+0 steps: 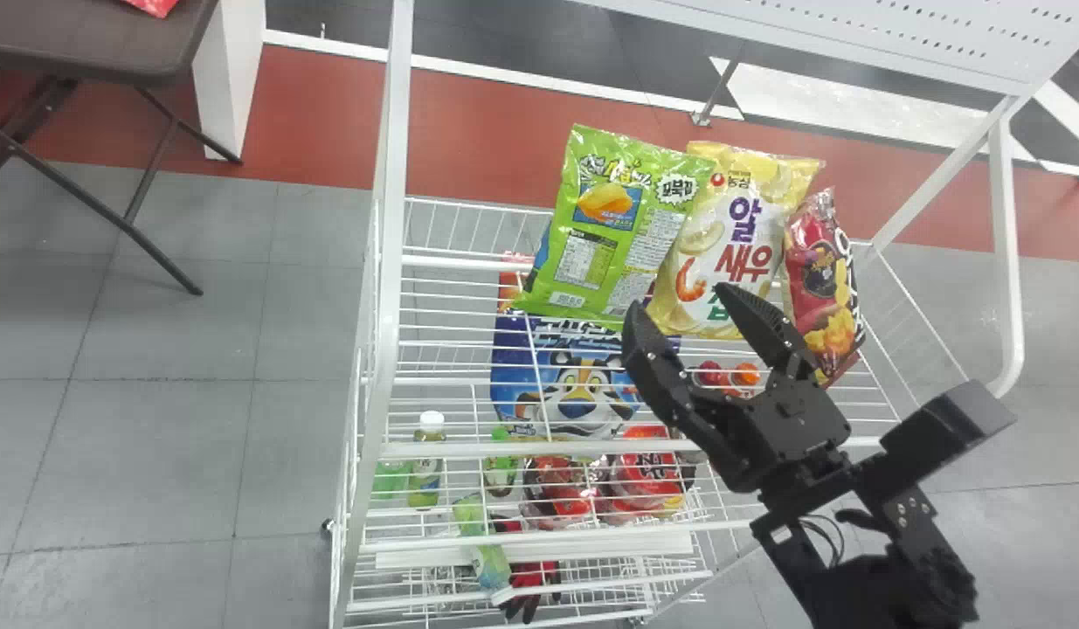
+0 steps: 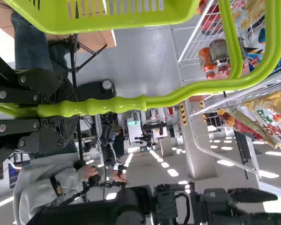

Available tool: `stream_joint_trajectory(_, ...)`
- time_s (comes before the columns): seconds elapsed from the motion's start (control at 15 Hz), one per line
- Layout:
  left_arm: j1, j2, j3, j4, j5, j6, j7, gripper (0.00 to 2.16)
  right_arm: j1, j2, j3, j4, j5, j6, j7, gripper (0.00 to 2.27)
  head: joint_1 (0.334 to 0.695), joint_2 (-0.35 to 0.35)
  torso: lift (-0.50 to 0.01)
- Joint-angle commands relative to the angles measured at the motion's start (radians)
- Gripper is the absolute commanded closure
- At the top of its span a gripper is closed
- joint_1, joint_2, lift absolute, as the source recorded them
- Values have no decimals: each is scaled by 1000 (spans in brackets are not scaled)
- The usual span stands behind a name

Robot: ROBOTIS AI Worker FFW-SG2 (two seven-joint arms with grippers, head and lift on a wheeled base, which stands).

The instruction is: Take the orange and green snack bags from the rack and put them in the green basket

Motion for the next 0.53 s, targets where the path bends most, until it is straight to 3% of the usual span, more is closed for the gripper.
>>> stream_joint_trajectory(0.0,0,8,-8,-8,-3,9,0,2148,-42,18,-5,58,14,0,-10,76,695,-350,0)
stream_joint_trajectory(0.47,43,33,6,-48,-1,6,-11,2148,-242,26,16,260,106,73,-55,83,695,-350,0)
